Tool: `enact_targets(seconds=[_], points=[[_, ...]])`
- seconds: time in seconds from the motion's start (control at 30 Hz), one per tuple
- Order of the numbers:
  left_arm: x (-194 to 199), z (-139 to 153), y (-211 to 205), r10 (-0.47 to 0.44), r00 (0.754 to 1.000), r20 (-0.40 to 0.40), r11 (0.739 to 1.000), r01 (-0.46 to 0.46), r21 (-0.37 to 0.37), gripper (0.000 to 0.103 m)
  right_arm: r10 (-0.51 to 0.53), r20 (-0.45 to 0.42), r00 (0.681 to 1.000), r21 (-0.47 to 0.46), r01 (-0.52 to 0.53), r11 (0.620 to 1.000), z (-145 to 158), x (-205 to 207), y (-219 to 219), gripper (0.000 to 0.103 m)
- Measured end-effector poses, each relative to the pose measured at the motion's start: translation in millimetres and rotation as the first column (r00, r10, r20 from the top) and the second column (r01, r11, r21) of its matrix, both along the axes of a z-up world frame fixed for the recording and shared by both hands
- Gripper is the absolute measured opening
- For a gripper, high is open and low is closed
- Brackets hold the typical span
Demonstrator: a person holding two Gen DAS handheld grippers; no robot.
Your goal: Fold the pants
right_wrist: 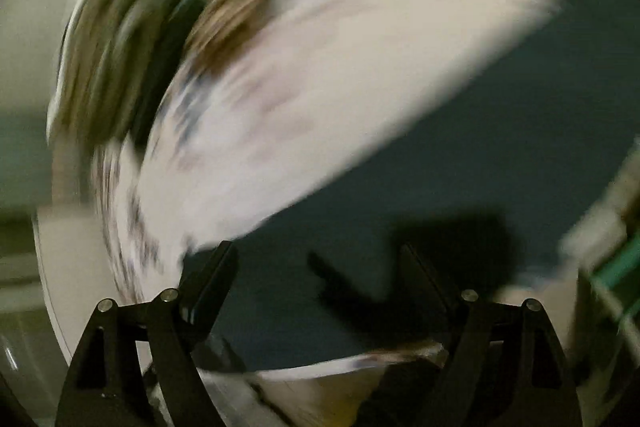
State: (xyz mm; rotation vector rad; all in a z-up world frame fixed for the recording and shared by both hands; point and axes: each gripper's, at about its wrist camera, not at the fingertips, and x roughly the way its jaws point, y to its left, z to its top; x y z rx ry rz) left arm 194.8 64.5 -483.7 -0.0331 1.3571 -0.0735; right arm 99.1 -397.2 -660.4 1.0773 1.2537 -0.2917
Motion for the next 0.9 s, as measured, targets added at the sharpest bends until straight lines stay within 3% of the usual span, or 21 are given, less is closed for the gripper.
enact_targets(seconds=[0.1, 0.27, 0.4, 0.47, 0.53, 0.6, 0.63, 0.67, 0.9], points=[[3.6, -13.7, -75.3, -0.093, 0.995, -0.030, 0.995, 0.093, -0.025, 0.095, -0.196, 0.001, 0.981, -0.044, 0.195, 0.980, -4.1, -64.6, -74.6, 0.084], [8.1, -47.1, -169.3, -0.188, 0.979, -0.083, 0.982, 0.187, -0.015, 0.095, -0.395, 0.073, 0.916, -0.129, 0.402, 0.907, -1.1, -133.8, -201.2, 0.069], [5.9, -88.6, -211.4, -0.237, 0.958, -0.159, 0.967, 0.249, 0.059, 0.095, -0.415, 0.085, 0.906, -0.189, 0.424, 0.886, 2.3, -139.9, -285.5, 0.069], [2.2, -110.3, -216.9, -0.228, 0.948, -0.220, 0.962, 0.255, 0.100, 0.095, -0.407, 0.038, 0.913, -0.216, 0.405, 0.888, -7.8, -132.7, -316.3, 0.069], [-0.5, -114.3, -214.0, -0.206, 0.954, -0.217, 0.969, 0.230, 0.094, 0.095, -0.389, -0.053, 0.920, -0.226, 0.369, 0.902, -20.8, -124.2, -332.8, 0.069], [-2.0, -112.8, -212.8, -0.201, 0.956, -0.212, 0.969, 0.226, 0.101, 0.095, -0.367, -0.085, 0.926, -0.196, 0.346, 0.918, -34.9, -119.4, -343.2, 0.067], [-2.5, -112.1, -212.1, -0.195, 0.957, -0.214, 0.969, 0.222, 0.108, 0.095, -0.353, -0.087, 0.932, -0.198, 0.331, 0.923, -37.6, -117.5, -345.8, 0.046], [-2.8, -111.7, -211.8, -0.187, 0.958, -0.218, 0.970, 0.215, 0.113, 0.095, -0.328, -0.080, 0.941, -0.205, 0.306, 0.930, -37.6, -114.7, -346.2, 0.011], [-10.2, -101.1, -222.3, -0.187, 0.958, -0.218, 0.967, 0.219, 0.130, 0.095, -0.307, -0.008, 0.952, -0.284, 0.293, 0.913, -5.9, -113.5, -325.8, 0.007]])
